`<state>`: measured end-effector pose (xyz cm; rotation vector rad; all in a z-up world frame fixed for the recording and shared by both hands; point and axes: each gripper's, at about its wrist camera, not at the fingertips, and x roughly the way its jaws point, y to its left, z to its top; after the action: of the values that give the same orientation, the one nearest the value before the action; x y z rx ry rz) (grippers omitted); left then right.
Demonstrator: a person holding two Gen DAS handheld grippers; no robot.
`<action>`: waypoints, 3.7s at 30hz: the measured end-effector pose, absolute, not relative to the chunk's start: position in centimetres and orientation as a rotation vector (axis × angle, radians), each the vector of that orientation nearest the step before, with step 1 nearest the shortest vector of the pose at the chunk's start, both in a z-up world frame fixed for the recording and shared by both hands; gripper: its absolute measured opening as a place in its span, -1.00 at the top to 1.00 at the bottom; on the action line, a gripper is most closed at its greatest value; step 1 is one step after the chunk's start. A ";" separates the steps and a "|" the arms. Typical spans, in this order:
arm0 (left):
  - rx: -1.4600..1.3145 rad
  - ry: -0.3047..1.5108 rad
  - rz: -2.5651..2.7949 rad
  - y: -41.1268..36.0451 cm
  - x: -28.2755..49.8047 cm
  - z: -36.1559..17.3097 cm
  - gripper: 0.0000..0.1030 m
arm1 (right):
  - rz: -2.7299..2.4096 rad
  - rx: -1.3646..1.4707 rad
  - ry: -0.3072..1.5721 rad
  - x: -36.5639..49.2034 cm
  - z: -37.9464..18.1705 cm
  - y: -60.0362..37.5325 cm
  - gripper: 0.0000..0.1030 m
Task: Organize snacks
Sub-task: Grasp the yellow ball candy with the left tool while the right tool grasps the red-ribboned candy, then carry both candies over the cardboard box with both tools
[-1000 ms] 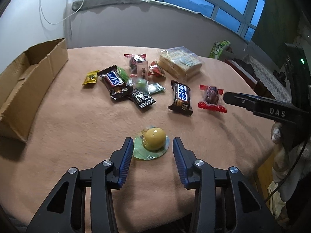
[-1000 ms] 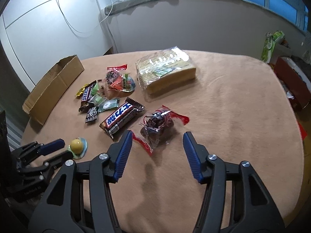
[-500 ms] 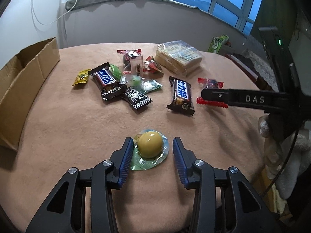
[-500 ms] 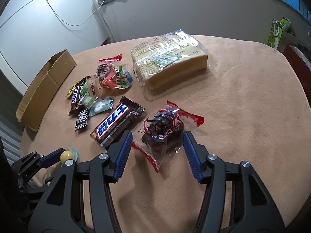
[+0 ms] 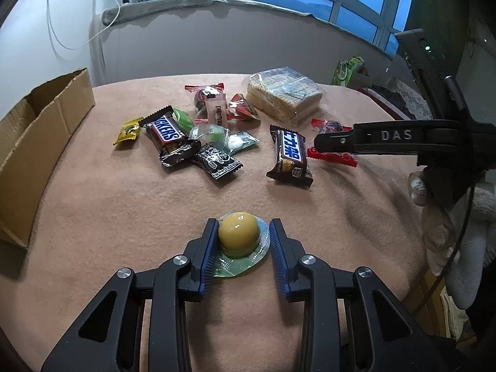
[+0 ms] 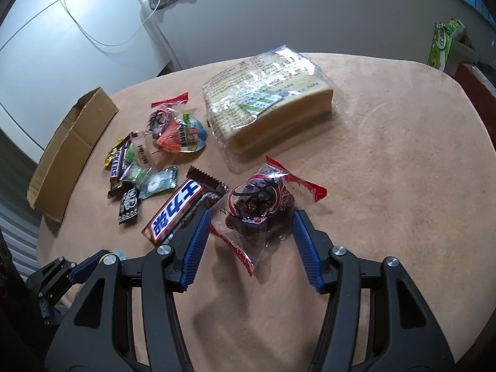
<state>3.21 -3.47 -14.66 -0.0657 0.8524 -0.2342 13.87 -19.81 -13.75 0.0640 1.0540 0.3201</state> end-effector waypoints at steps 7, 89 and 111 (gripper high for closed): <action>-0.082 0.847 -0.236 -3.2 3.1 -14.5 0.40 | 0.341 0.077 1.048 14.4 -13.7 -20.1 0.38; -0.192 0.668 0.185 18.0 2.9 -9.2 0.40 | 0.787 -0.168 0.816 18.5 -3.2 7.8 0.80; -0.189 0.705 0.204 18.8 4.0 -10.0 0.40 | 0.862 -0.248 0.935 19.9 -8.0 13.6 0.78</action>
<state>4.01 18.79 -9.96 -0.1894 0.7049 0.2036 19.93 13.58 -8.02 -0.2479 0.9347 0.8624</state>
